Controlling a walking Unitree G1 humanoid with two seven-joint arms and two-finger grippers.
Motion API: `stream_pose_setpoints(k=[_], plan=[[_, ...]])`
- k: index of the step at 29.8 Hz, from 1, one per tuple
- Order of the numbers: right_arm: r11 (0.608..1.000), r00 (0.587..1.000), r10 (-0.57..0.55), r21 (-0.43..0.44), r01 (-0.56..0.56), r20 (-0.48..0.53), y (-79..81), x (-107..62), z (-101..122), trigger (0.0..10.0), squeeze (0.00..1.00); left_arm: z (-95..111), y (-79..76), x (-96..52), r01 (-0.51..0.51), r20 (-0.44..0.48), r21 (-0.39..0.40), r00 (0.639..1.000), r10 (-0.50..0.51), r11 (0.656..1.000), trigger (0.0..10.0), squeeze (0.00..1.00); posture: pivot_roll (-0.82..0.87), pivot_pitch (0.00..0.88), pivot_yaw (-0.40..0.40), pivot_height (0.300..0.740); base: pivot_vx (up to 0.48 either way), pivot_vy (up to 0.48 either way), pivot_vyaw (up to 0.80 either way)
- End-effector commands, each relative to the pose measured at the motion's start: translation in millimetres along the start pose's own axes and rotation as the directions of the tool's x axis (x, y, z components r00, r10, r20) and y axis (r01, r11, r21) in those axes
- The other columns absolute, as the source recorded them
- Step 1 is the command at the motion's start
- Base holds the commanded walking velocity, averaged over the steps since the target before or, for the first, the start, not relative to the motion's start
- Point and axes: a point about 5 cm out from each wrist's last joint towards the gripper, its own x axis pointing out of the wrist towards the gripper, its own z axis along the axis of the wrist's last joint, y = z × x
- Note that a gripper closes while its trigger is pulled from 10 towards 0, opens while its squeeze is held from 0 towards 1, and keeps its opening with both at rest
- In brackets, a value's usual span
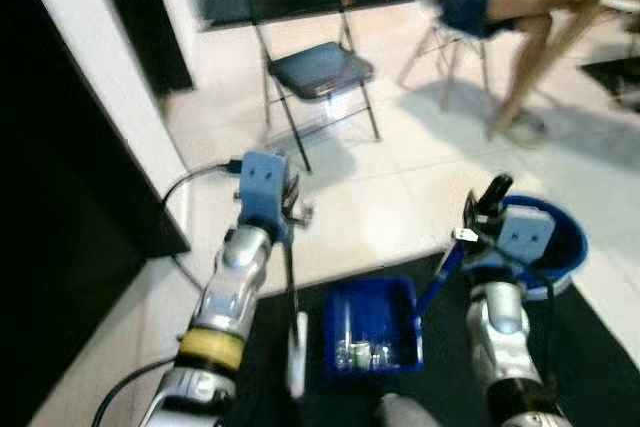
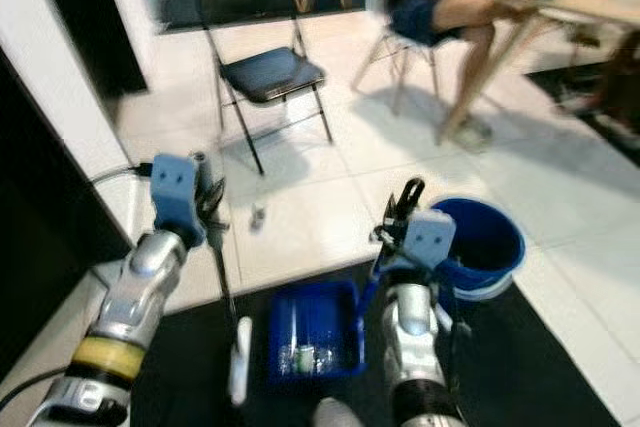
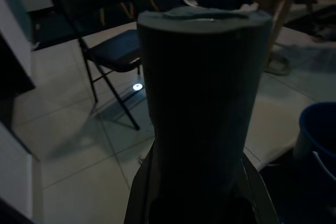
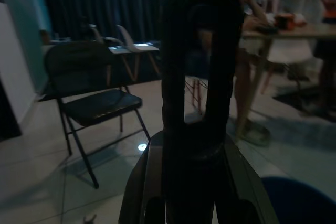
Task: Sweep floor
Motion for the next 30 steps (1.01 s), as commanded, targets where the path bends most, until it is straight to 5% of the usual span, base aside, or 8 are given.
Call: stream_pose_setpoints(k=[1, 30], plan=[[1.0, 1.0, 0.002, 0.012, -0.002, 0.03, 1.7, 1.7, 5.0, 10.0, 0.0, 3.1, 0.3, 0.8, 0.003, 0.012, 0.017, 1.0, -0.004, 1.0, 10.0, 0.0, -0.01, 0.0, 0.084, 0.74, 0.0, 0.0, -0.8], [1.0, 1.0, 0.003, 0.012, -0.003, 0.028, 2.1, 1.5, 4.3, 10.0, 0.0, 2.6, 0.4, 0.4, 0.002, 0.012, 0.018, 1.0, -0.002, 1.0, 10.0, 0.0, -0.01, 0.0, 0.085, 0.74, 0.0, 0.0, -0.8]])
